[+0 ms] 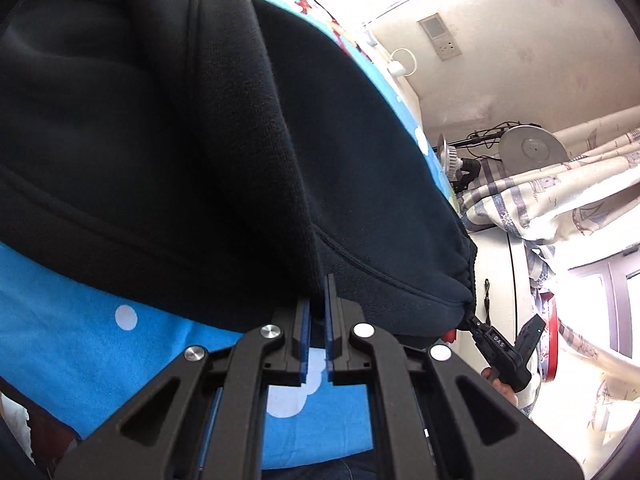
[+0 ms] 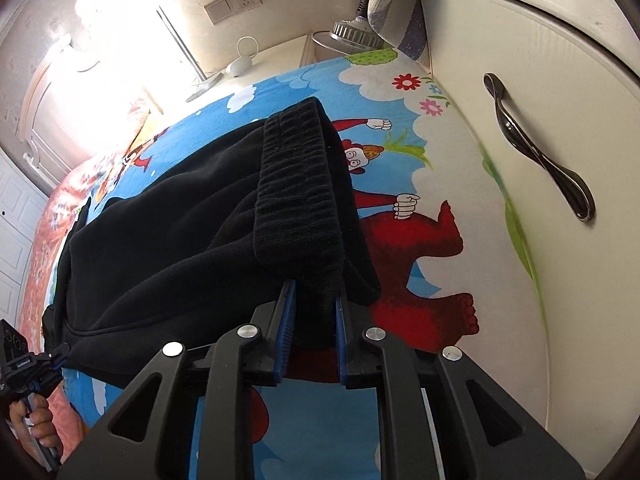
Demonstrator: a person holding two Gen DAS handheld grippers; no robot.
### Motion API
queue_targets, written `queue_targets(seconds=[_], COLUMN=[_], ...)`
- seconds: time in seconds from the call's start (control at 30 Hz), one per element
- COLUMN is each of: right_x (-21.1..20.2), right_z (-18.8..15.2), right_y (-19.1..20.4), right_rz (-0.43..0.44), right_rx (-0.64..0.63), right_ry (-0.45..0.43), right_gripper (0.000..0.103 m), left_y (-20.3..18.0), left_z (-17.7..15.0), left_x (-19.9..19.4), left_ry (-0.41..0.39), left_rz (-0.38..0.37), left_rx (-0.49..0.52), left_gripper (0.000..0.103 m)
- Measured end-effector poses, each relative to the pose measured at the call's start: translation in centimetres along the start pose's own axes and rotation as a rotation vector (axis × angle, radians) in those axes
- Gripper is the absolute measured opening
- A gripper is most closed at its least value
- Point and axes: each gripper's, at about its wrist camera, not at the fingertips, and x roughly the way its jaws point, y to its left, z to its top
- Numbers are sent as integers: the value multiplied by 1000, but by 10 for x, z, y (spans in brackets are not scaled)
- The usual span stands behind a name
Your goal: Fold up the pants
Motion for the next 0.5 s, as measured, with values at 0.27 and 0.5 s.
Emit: queue_targets(seconds=[0.27, 0.5], right_x=[-22, -18], right_z=[-7, -5], right_y=[-7, 33], right_rz=[-17, -101], right_rx=[58, -57], right_ry=[-80, -147], right_gripper=[73, 77], left_y=[14, -1], left_z=[-2, 3], left_x=[-1, -21], left_ry=[16, -56], left_rz=[9, 75], left_rx=[-17, 33], left_gripper=[30, 47])
